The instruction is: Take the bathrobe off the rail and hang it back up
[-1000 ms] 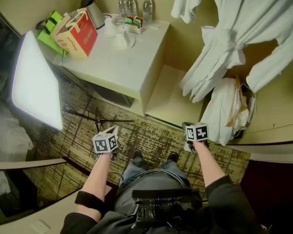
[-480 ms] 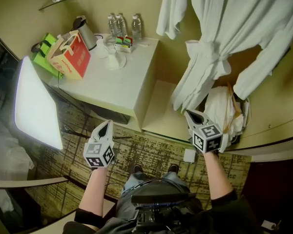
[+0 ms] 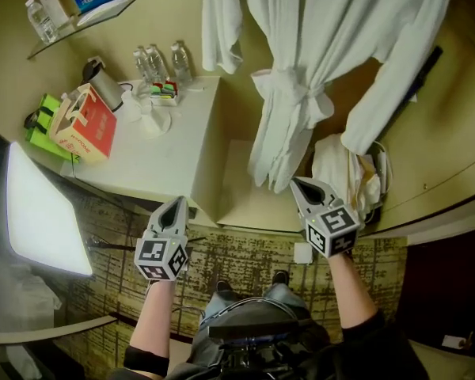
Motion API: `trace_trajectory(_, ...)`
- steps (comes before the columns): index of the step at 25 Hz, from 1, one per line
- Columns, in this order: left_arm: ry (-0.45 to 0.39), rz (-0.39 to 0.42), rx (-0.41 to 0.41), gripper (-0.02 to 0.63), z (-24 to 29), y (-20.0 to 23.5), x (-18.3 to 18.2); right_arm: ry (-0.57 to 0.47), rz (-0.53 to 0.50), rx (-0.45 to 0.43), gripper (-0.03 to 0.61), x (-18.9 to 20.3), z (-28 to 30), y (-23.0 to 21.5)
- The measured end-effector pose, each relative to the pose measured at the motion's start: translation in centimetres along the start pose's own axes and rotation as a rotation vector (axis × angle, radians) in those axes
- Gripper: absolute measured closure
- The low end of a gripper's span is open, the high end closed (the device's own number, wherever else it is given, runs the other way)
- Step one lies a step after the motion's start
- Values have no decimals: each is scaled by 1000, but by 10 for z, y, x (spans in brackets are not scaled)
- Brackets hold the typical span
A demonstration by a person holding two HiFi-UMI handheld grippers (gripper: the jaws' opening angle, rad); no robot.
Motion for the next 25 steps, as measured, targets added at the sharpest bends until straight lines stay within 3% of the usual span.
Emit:
trace_trajectory(14,-64,54,158,614,91,-125,-58,-51,25,126,565,-17,-79,-108)
trace_trajectory(25,-105,103,290,614,138,-102,-95,-75,64,231,565,-34,-53,-105)
Point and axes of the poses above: the fingertips, and each gripper's own axes: z forward along the fingers, y to its left, x out of its underside, the point moved 3 cm from there along -z, backward along the fingers, and after that the axes turned 4 degrees about z, right-handed, at the moved point
